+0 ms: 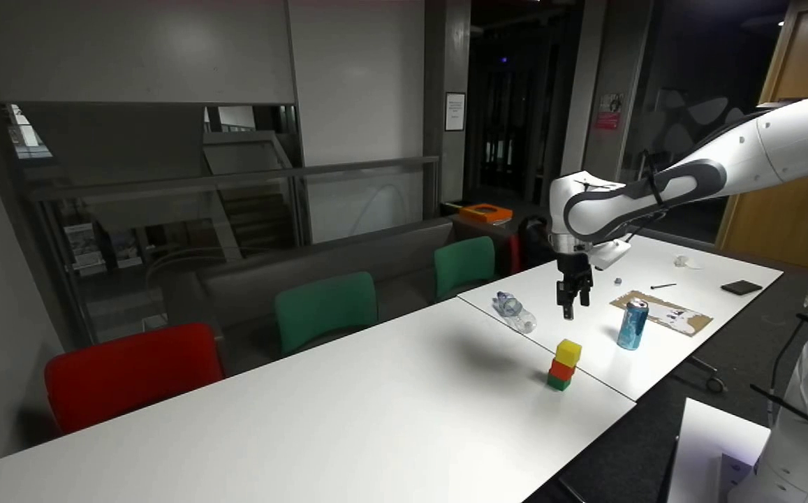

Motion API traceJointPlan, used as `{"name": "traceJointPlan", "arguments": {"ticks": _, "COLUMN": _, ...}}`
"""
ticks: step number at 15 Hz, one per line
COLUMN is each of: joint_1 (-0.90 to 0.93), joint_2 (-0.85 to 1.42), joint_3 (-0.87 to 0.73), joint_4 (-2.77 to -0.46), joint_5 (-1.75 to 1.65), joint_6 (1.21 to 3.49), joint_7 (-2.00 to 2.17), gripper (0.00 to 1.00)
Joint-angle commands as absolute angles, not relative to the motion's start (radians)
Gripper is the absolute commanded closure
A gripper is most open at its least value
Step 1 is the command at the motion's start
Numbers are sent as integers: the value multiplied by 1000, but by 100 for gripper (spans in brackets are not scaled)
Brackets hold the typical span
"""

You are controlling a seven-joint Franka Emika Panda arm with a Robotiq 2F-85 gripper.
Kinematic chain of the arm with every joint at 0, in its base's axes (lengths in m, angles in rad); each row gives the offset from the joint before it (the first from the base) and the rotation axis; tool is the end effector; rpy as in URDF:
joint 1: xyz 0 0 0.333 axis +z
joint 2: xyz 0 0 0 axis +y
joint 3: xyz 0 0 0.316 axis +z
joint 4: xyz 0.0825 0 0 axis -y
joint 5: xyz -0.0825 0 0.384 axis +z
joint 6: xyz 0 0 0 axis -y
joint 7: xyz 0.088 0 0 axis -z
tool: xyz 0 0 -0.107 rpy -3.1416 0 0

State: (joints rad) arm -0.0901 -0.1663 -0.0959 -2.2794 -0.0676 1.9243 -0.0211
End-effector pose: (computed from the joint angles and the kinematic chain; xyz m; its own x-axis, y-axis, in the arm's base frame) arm 0.4580 -0.0916 0.4089 0.9728 -0.1335 -0.1895 -0.1286 -0.9910 0.0380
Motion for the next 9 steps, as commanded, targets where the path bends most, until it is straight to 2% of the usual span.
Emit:
{"name": "traceJointPlan", "arguments": {"ticks": 1, "joint_1": -105, "joint_2": -109, "joint_3": -87, "joint_4": -2276, "joint_5": -134, "joint_6": 1973, "joint_7": 113, "gripper": 0}}
{"name": "traceJointPlan", "arguments": {"ticks": 9, "joint_1": -110, "joint_2": -6, "joint_3": -120, "joint_4": -2276, "joint_5": -183, "joint_6": 2031, "joint_7": -18, "gripper": 0}}
